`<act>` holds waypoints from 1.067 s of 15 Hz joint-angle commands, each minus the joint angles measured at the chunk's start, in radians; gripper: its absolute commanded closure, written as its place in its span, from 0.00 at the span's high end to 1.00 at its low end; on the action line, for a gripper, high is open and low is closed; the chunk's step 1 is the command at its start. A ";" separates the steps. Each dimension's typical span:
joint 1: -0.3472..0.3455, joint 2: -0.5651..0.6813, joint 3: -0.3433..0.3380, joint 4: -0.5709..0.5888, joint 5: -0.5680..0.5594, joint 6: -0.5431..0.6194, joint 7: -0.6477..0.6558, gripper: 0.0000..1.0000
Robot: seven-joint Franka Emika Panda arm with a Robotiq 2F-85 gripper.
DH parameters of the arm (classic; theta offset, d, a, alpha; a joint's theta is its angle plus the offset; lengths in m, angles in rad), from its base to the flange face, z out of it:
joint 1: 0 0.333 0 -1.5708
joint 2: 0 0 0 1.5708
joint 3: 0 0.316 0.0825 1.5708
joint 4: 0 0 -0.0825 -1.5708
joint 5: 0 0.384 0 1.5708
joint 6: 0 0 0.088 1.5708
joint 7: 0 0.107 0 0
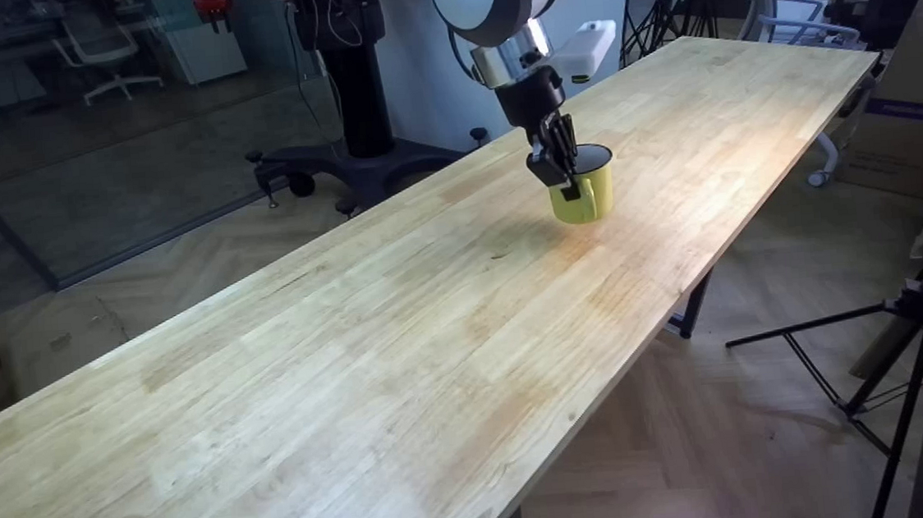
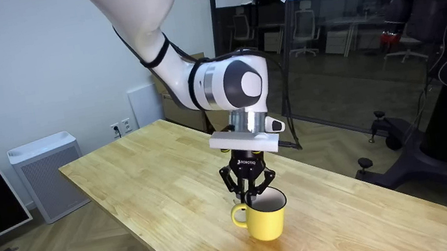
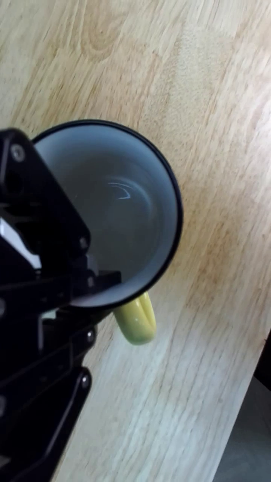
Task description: Move the cup towards you
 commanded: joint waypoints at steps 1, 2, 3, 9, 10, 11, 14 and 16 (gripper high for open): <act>0.033 -0.113 -0.010 -0.149 -0.029 0.075 0.108 0.03; 0.040 -0.128 -0.011 -0.181 -0.031 0.105 0.132 0.03; 0.046 -0.144 -0.011 -0.215 -0.028 0.131 0.156 0.03; 0.063 -0.218 -0.016 -0.379 -0.013 0.233 0.256 0.03; 0.062 -0.224 -0.017 -0.397 -0.010 0.246 0.265 0.03; 0.058 -0.227 -0.016 -0.411 -0.004 0.257 0.271 0.03; 0.052 -0.230 -0.020 -0.440 0.013 0.282 0.282 0.03; 0.052 -0.231 -0.024 -0.453 0.015 0.294 0.289 0.03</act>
